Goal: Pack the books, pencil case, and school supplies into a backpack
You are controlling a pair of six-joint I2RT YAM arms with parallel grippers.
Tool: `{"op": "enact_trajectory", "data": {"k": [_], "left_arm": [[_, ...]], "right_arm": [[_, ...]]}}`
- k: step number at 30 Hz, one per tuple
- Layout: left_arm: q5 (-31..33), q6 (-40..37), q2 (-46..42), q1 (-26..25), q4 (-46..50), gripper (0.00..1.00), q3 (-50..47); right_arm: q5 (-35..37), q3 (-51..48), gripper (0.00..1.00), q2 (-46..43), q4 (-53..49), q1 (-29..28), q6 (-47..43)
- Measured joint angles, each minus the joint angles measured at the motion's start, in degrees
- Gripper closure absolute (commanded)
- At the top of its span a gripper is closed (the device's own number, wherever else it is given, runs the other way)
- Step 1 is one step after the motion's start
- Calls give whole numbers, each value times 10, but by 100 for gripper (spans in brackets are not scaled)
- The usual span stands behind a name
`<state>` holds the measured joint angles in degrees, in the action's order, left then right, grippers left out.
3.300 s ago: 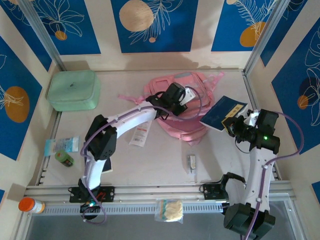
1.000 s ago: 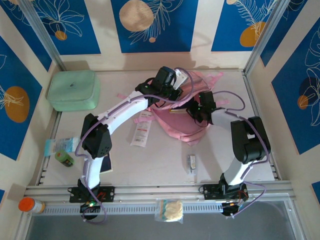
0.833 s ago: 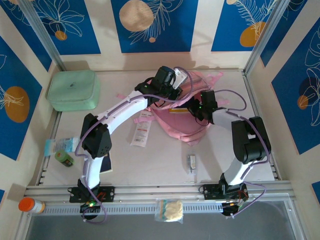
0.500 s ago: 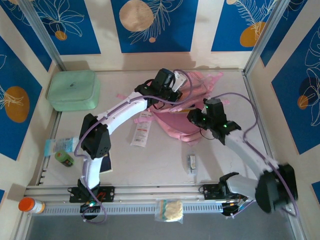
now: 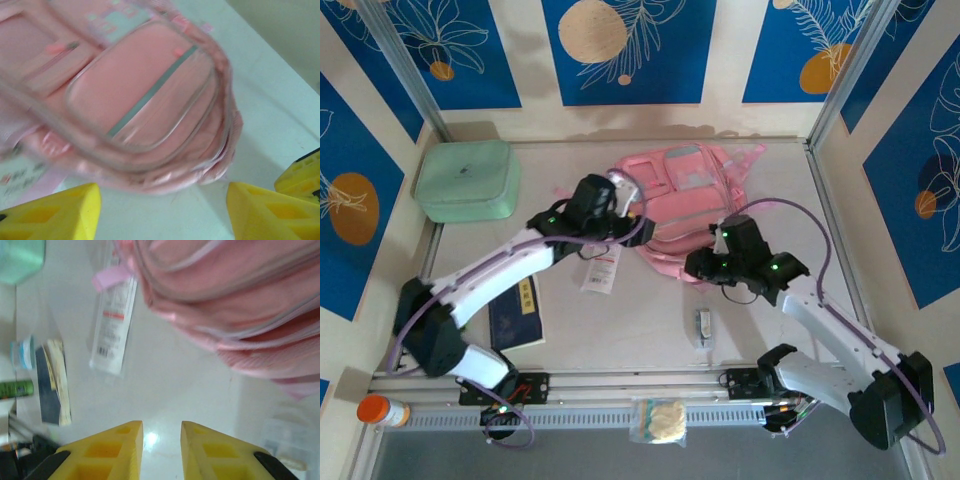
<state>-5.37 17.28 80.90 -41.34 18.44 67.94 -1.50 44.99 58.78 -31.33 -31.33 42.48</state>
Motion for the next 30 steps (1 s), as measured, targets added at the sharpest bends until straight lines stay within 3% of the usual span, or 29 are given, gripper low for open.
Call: {"op": "enact_trajectory", "data": {"k": [5,12,19,23,30], "left_arm": [[67,103,-144,62,34,27,-146],[137,199,-250,188,128,16,-273],[207,238,-226,273,188,0,-314],[240,247,-193,304,199,1,-321],[243,247,-156,365,192,1,-334]], "right_arm": [[1,0,72,63,38,-87,26],[18,20,71,167,97,-167,50],[21,44,71,228,142,-188,66],[21,56,71,255,154,-193,71],[17,61,72,280,161,-198,76]]}}
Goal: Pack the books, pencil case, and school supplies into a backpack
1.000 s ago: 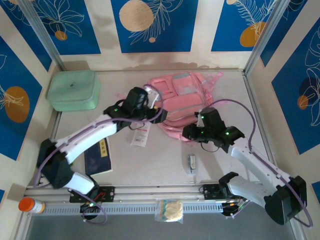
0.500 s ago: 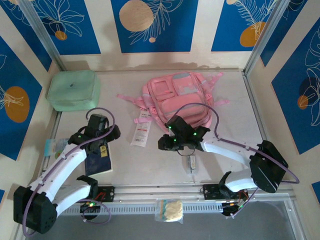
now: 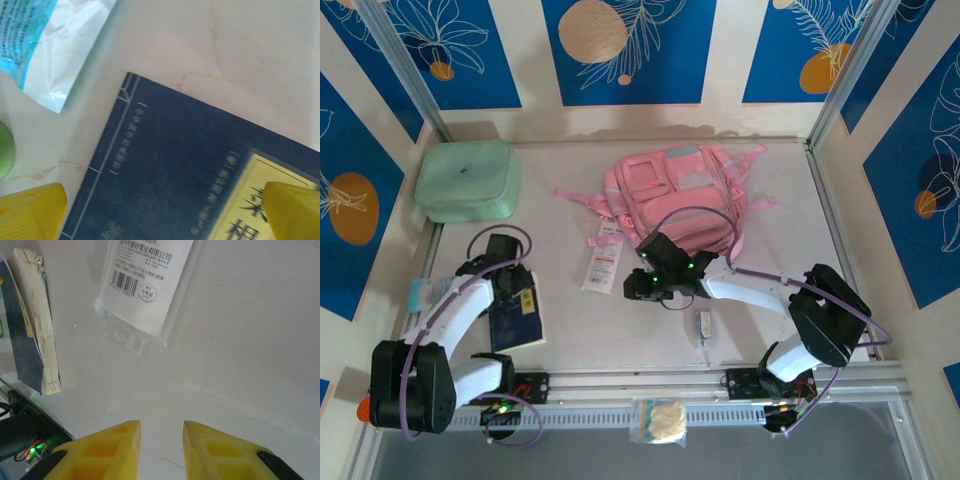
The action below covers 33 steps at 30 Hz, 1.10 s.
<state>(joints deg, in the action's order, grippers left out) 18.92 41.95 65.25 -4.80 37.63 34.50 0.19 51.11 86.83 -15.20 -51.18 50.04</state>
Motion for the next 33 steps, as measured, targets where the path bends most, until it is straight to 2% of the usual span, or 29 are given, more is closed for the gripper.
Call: {"op": "enact_trajectory", "data": {"k": [8,15,18,21,27,33], "left_arm": [[-54,-2,14,56,-54,1,-41],[-104,4,19,62,-98,1,-55],[-107,16,21,46,-110,0,-59],[-92,40,19,5,-115,1,-61],[-112,118,-7,-139,-128,1,-62],[-93,141,-111,-150,-76,0,-54]], "right_arm": [[-2,21,72,19,2,-3,4],[-1,26,72,27,6,-3,6],[-1,26,72,28,6,-3,6],[0,26,72,29,6,-2,6],[-2,26,72,38,6,9,5],[-2,52,66,57,-12,11,4]]}}
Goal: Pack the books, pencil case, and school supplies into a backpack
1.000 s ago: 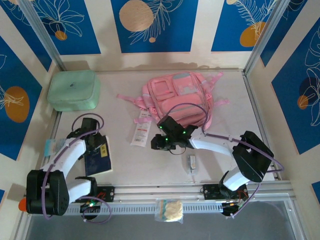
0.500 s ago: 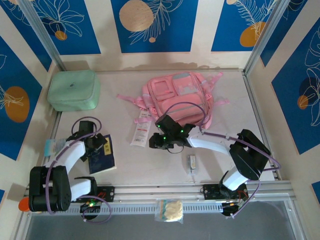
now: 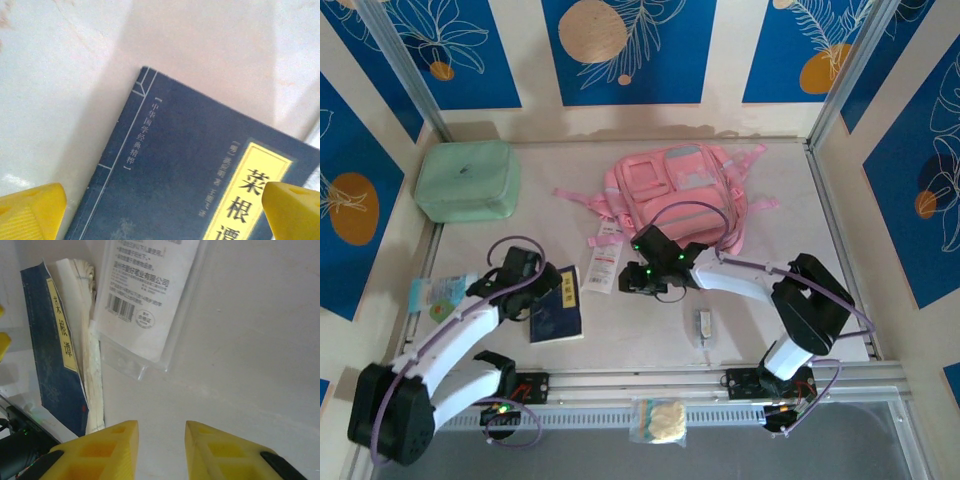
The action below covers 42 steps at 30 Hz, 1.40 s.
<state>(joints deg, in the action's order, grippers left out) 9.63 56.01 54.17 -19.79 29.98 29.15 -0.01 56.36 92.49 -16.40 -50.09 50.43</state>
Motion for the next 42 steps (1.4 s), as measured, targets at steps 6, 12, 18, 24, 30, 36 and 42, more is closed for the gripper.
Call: {"op": "enact_trajectory", "data": {"k": [6,12,18,24,30,36,42], "left_arm": [[9,-20,-31,0,57,8,6],[-22,-46,-31,0,70,20,-4],[-54,-71,-31,0,71,25,-17],[-77,-89,-27,0,68,32,-28],[-89,-101,-6,0,57,38,-36],[-83,-101,10,0,50,39,-41],[-75,-100,10,0,44,42,-48]], "right_arm": [[0,73,58,64,-16,-38,7],[-2,167,55,148,-29,-88,24],[0,236,53,223,-49,-105,42],[3,264,54,268,-72,-106,47],[9,305,56,288,-89,-114,45],[12,336,59,310,-105,-121,39],[28,365,59,311,-137,-130,26]]}}
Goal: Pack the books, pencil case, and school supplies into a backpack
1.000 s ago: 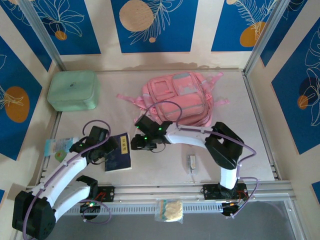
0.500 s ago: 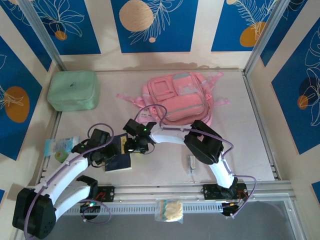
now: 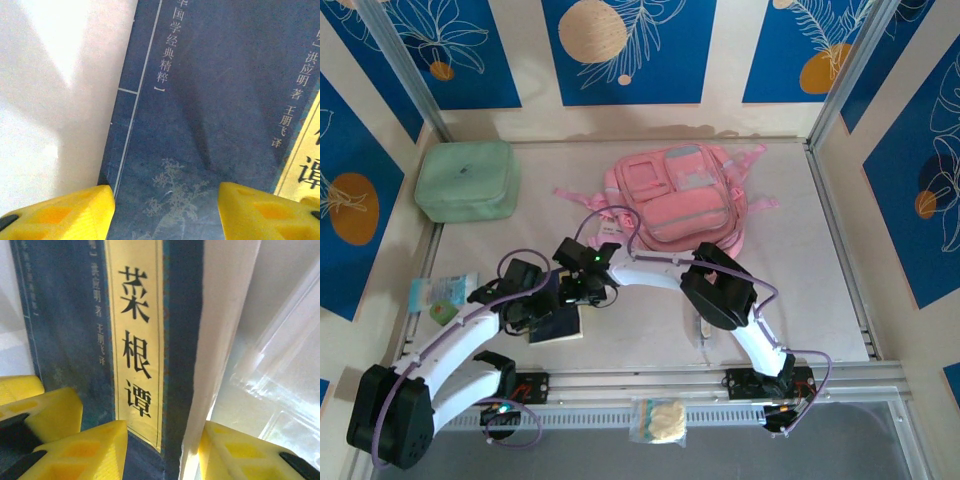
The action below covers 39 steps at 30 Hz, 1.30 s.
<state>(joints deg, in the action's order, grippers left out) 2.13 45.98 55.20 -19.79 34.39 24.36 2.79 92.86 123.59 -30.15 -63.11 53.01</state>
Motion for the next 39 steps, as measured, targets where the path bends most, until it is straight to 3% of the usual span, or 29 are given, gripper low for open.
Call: {"op": "enact_trajectory", "data": {"k": [5,28,39], "left_arm": [[3,0,-4,0,-1,43,-3],[4,3,-32,0,-8,43,-16],[11,0,-59,0,25,34,1]], "right_arm": [[16,18,61,0,-24,-8,-9],[-15,-19,92,-34,8,9,3],[-33,-61,100,-79,63,10,6]]}}
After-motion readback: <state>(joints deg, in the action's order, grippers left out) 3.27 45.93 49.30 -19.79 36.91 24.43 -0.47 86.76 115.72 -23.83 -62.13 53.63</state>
